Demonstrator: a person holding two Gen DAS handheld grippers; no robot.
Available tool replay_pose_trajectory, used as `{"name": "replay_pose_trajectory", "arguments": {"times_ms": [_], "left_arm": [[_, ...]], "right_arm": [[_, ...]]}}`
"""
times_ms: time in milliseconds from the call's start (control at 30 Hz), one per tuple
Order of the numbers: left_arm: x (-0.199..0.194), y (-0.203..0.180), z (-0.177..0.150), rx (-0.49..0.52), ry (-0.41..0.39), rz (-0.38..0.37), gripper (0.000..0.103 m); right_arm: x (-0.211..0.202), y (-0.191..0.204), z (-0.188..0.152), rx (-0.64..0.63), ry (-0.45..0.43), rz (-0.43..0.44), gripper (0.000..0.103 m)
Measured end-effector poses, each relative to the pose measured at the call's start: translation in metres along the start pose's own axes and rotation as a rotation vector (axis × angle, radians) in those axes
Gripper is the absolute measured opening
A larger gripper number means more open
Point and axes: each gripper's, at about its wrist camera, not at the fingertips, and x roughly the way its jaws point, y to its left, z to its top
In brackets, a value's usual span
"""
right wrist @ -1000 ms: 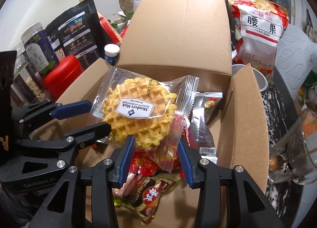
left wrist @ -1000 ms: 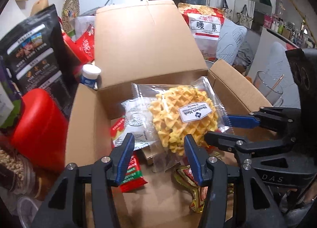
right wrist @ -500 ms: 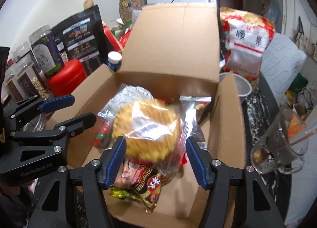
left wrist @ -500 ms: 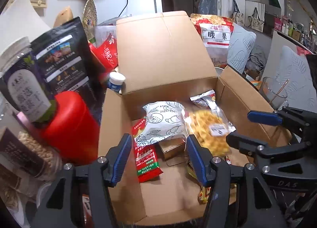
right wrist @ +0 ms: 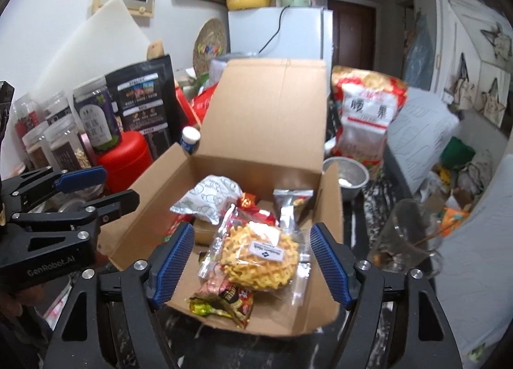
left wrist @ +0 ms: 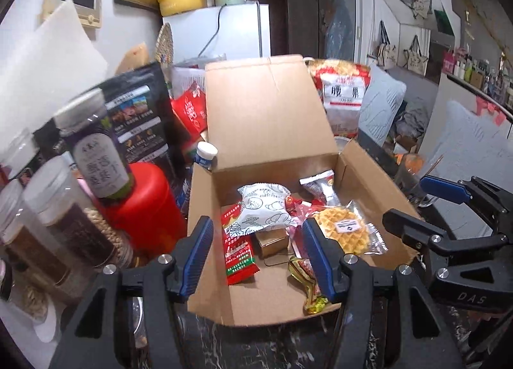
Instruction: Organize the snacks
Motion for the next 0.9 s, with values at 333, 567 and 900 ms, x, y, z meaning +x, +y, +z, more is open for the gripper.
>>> {"name": "replay_pose_trajectory", "arguments": {"times_ms": [333,567,900], "left_arm": [[-0.053,-0.002,-0.007,-0.013,-0.080,-0.020,0.057],[-0.082,-0.003,-0.020,-0.016,-0.118,-0.044,0.057],[-0.115,-0.008,-0.048,-0.005,-0.148,-0.043,0.058]], "right_arm": [[-0.066,0.014,-0.006,-0.017,-0.108,-0.042,0.088],[-0.101,0.021,-0.022,-0.005,-0.153,-0.075,0.090],[-0.125,0.027,-0.049,0.051,-0.156,-0.101,0.090]]}}
